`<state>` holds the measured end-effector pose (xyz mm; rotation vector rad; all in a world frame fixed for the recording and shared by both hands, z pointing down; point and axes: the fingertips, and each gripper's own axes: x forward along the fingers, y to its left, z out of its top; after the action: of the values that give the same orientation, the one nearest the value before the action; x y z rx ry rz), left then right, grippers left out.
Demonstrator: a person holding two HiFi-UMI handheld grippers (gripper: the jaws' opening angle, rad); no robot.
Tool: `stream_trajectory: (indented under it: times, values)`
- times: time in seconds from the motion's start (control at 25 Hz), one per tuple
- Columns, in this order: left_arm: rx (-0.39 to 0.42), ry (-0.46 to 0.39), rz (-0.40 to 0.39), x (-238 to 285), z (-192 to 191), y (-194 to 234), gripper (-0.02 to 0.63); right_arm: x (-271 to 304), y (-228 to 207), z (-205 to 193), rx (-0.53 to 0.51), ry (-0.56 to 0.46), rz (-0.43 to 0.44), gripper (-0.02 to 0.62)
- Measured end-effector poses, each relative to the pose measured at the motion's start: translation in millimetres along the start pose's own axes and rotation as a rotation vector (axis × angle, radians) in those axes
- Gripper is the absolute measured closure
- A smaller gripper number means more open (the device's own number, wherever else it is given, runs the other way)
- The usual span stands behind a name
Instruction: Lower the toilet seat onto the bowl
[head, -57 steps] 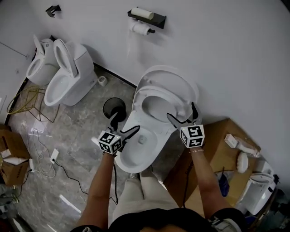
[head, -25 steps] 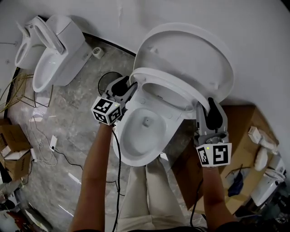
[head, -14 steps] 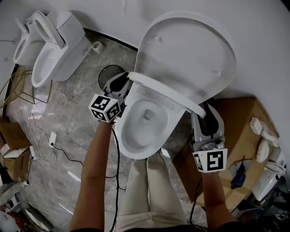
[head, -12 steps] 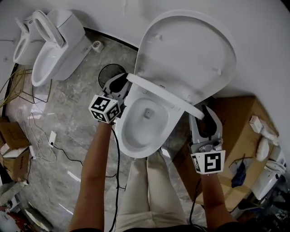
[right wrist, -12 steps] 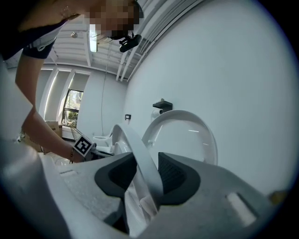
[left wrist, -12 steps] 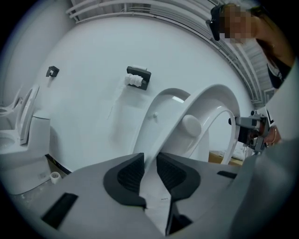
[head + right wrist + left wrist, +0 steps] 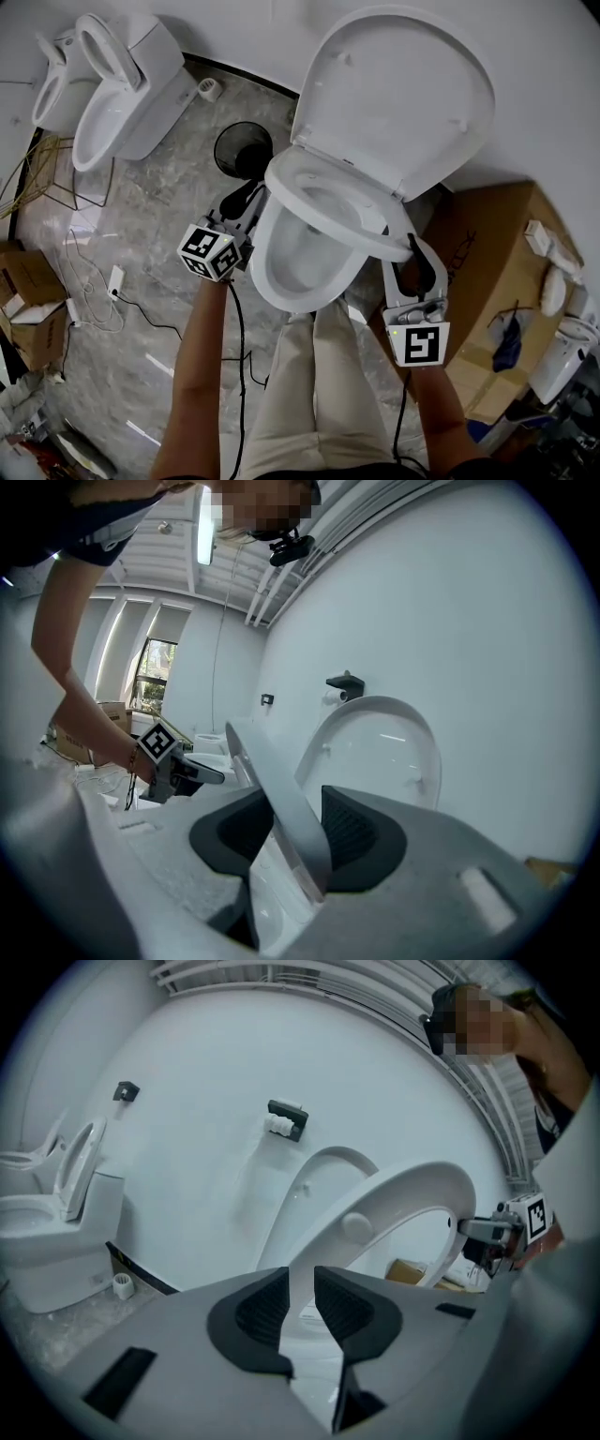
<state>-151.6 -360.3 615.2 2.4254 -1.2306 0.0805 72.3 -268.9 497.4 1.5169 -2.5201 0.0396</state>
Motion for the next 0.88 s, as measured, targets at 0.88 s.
stream_trajectory:
  times: [0.88]
  values:
    - [-0.707,0.040,-0.260,-111,-11,-118,0.342,-57,108,-88,-0.374,0.254,0.112,0.433]
